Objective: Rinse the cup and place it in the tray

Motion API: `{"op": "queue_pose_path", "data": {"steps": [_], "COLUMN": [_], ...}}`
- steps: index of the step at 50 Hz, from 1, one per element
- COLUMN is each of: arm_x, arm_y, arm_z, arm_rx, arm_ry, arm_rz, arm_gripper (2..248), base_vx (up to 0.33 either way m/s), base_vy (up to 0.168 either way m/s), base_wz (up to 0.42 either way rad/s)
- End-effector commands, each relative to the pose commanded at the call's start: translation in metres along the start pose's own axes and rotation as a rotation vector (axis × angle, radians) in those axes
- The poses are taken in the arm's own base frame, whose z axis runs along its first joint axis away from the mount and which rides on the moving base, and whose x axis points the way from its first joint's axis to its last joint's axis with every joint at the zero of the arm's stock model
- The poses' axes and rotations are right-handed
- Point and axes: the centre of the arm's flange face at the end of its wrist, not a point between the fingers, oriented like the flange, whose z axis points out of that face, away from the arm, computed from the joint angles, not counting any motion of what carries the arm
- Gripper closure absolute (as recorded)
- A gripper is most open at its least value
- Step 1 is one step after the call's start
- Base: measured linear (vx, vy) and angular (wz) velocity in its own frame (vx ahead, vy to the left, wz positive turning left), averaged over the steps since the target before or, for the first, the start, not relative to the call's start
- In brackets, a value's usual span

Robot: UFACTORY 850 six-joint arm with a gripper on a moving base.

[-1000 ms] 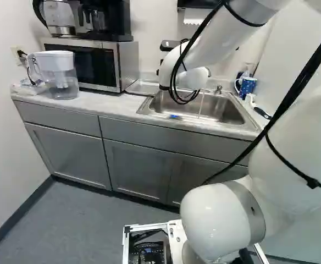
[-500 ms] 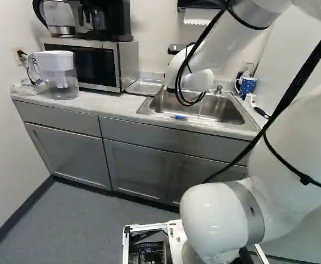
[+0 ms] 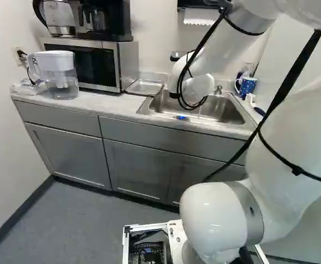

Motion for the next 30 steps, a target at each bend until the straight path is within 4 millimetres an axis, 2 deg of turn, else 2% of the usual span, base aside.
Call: {"op": "queue_pose_path", "data": {"steps": [30], "arm_x": [-0.03], "arm_y": [0.024], "arm_z": [0.009], "arm_rx": [-0.056], "arm_ry": [-0.069], "arm_rz": [0.024], "arm_gripper": [127], "base_vx": [0.0], "base_vy": [0.0], "base_wz": [0.0]}}
